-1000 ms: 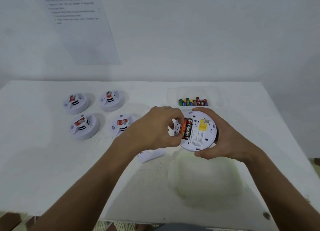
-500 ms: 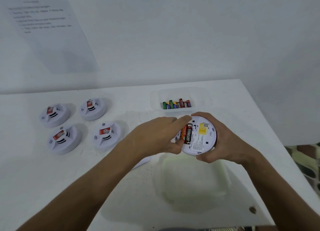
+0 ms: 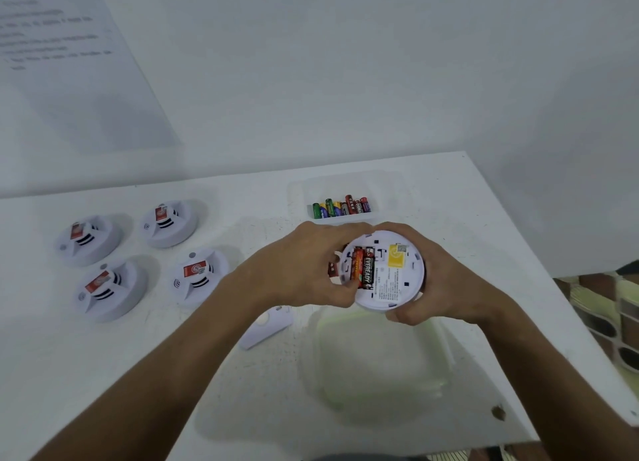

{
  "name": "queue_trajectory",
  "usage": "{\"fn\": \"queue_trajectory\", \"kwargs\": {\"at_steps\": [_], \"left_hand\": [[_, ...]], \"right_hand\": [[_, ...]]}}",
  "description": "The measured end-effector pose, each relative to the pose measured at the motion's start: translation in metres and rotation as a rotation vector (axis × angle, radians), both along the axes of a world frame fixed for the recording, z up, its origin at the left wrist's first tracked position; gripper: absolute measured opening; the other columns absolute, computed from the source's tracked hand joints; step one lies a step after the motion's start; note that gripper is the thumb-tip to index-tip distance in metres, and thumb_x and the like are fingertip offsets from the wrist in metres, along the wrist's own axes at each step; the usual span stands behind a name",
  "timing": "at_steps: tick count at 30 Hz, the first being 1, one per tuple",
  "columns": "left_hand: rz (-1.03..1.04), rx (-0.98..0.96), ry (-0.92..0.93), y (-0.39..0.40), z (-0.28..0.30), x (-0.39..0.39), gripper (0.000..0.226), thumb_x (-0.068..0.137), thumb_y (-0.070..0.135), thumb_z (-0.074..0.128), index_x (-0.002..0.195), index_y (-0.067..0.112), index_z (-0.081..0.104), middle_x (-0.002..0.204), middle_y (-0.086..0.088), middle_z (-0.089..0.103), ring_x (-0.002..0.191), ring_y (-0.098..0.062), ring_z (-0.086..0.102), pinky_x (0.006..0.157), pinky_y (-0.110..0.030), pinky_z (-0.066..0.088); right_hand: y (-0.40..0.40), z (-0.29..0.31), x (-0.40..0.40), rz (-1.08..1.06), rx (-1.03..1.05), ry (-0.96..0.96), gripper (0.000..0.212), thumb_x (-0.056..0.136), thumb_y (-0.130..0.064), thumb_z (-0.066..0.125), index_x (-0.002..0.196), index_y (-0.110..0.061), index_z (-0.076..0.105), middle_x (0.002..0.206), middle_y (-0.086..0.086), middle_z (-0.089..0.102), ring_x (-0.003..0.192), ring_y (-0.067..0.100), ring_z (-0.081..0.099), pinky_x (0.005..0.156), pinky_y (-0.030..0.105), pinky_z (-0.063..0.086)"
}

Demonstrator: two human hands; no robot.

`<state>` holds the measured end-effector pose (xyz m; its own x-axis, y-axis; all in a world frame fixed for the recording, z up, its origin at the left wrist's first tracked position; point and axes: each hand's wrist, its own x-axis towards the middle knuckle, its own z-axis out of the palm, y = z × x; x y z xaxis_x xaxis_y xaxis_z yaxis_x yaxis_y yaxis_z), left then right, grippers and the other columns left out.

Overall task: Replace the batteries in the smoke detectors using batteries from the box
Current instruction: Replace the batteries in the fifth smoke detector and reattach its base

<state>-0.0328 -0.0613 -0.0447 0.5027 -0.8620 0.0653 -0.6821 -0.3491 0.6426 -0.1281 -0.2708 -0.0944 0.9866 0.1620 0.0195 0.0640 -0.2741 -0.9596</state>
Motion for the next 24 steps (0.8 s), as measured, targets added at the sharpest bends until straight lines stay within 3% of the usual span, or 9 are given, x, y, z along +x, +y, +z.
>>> {"fn": "queue_trajectory", "kwargs": {"at_steps": [3,6,11,14,16,18,20,24], "left_hand": [[-0.007,0.063,-0.016,-0.003,0.003,0.002,0.069,0.071,0.025,0.078,0.134,0.027,0.052,0.114,0.012,0.066,0.1,-0.009,0.063,0.083,-0.029,0.056],[-0.031,0.145,-0.136,-0.007,0.004,0.002,0.067,0.076,0.026,0.076,0.137,0.026,0.049,0.116,0.007,0.066,0.099,-0.011,0.061,0.072,-0.01,0.046],[-0.054,0.261,-0.286,-0.011,-0.002,-0.002,0.065,0.085,0.035,0.064,0.143,0.026,0.036,0.112,-0.002,0.062,0.092,-0.016,0.054,0.076,-0.033,0.051],[-0.065,0.251,-0.345,-0.009,-0.005,-0.002,0.062,0.088,0.031,0.06,0.145,0.024,0.036,0.109,-0.003,0.064,0.086,-0.017,0.056,0.073,-0.032,0.052],[-0.054,0.137,-0.401,-0.008,-0.007,0.0,0.053,0.088,0.027,0.056,0.14,0.02,0.047,0.099,-0.005,0.069,0.078,-0.021,0.061,0.066,-0.034,0.053],[-0.08,0.042,-0.435,-0.008,-0.008,0.0,0.044,0.084,0.026,0.048,0.123,0.015,0.064,0.087,-0.006,0.071,0.068,-0.023,0.063,0.057,-0.033,0.053],[-0.13,-0.014,-0.461,-0.009,-0.013,0.001,0.042,0.082,0.029,0.043,0.106,0.013,0.073,0.09,-0.006,0.071,0.068,-0.022,0.064,0.054,-0.029,0.053],[-0.035,-0.024,-0.228,-0.011,-0.02,0.006,0.042,0.085,0.05,0.062,0.116,0.023,0.071,0.109,0.002,0.06,0.086,-0.011,0.059,0.069,-0.022,0.05]], "right_hand": [[0.0,0.0,0.003,-0.001,-0.013,0.005,0.095,0.052,-0.004,0.086,0.136,-0.016,0.044,0.127,-0.004,0.058,0.121,0.02,0.057,0.087,0.024,0.054],[-0.001,0.002,0.005,0.0,-0.037,0.015,0.095,0.051,-0.013,0.087,0.136,-0.018,0.044,0.125,-0.005,0.059,0.118,0.019,0.059,0.088,0.025,0.055],[-0.004,0.003,0.003,-0.005,-0.033,0.029,0.095,0.048,-0.021,0.085,0.135,-0.018,0.046,0.121,-0.008,0.06,0.115,0.019,0.06,0.086,0.024,0.055],[-0.006,0.004,0.001,-0.013,-0.024,0.029,0.091,0.048,-0.022,0.084,0.132,-0.021,0.048,0.119,-0.008,0.06,0.114,0.018,0.06,0.085,0.024,0.055],[-0.008,0.003,0.001,-0.034,-0.024,0.012,0.091,0.047,-0.018,0.084,0.131,-0.023,0.049,0.12,-0.007,0.06,0.112,0.017,0.061,0.084,0.024,0.055],[-0.01,0.001,0.002,-0.055,-0.018,-0.003,0.091,0.049,-0.009,0.085,0.131,-0.022,0.05,0.121,-0.005,0.061,0.114,0.018,0.061,0.085,0.025,0.056],[-0.011,0.0,0.002,-0.077,-0.001,-0.007,0.09,0.049,-0.005,0.085,0.131,-0.022,0.05,0.119,-0.006,0.062,0.114,0.017,0.061,0.084,0.024,0.055],[-0.016,0.002,0.0,-0.129,-0.013,-0.027,0.09,0.051,-0.012,0.085,0.133,-0.024,0.049,0.121,-0.01,0.061,0.114,0.014,0.06,0.083,0.022,0.054]]}}
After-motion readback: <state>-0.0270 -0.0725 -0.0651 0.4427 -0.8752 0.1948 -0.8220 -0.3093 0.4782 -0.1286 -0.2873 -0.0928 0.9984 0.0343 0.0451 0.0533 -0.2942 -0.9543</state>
